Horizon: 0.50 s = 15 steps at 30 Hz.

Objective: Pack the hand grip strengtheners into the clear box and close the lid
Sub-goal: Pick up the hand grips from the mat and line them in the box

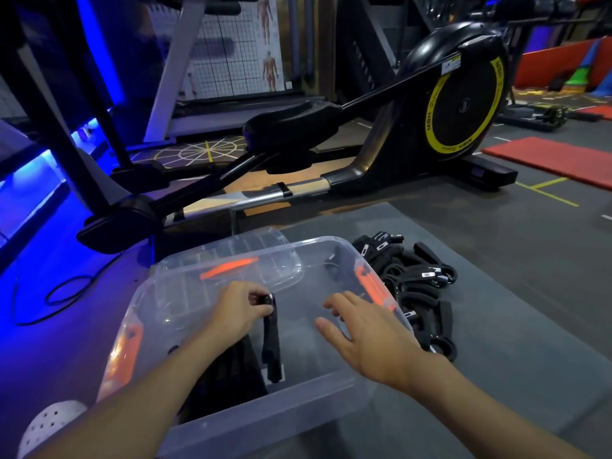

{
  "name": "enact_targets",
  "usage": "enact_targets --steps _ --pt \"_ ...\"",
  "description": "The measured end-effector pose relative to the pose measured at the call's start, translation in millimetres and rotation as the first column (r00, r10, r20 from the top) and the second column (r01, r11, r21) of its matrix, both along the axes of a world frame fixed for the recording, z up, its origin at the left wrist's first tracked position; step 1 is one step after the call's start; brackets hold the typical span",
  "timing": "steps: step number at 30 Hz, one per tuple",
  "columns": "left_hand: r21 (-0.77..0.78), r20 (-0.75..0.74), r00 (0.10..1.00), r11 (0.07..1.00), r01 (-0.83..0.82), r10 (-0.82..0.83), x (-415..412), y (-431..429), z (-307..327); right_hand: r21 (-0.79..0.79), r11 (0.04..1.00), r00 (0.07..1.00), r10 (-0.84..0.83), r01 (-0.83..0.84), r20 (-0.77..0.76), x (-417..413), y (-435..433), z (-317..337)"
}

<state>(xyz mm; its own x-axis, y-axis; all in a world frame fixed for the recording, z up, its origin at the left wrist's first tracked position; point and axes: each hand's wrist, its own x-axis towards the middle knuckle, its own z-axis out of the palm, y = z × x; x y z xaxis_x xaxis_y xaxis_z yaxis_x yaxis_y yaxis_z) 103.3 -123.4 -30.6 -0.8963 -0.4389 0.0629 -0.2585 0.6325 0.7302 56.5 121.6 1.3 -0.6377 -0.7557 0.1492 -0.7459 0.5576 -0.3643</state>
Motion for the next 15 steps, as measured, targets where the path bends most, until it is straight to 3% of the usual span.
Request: enact_targets --steps 6,15 --pt "-0.188 0.112 0.993 0.982 -0.011 0.033 8 -14 -30 0.041 0.999 0.999 -0.012 0.011 0.044 -1 -2 0" --pt "-0.223 0.183 0.982 0.975 0.004 0.038 11 -41 -49 0.033 0.999 0.997 -0.036 0.034 0.069 -1 -3 0"
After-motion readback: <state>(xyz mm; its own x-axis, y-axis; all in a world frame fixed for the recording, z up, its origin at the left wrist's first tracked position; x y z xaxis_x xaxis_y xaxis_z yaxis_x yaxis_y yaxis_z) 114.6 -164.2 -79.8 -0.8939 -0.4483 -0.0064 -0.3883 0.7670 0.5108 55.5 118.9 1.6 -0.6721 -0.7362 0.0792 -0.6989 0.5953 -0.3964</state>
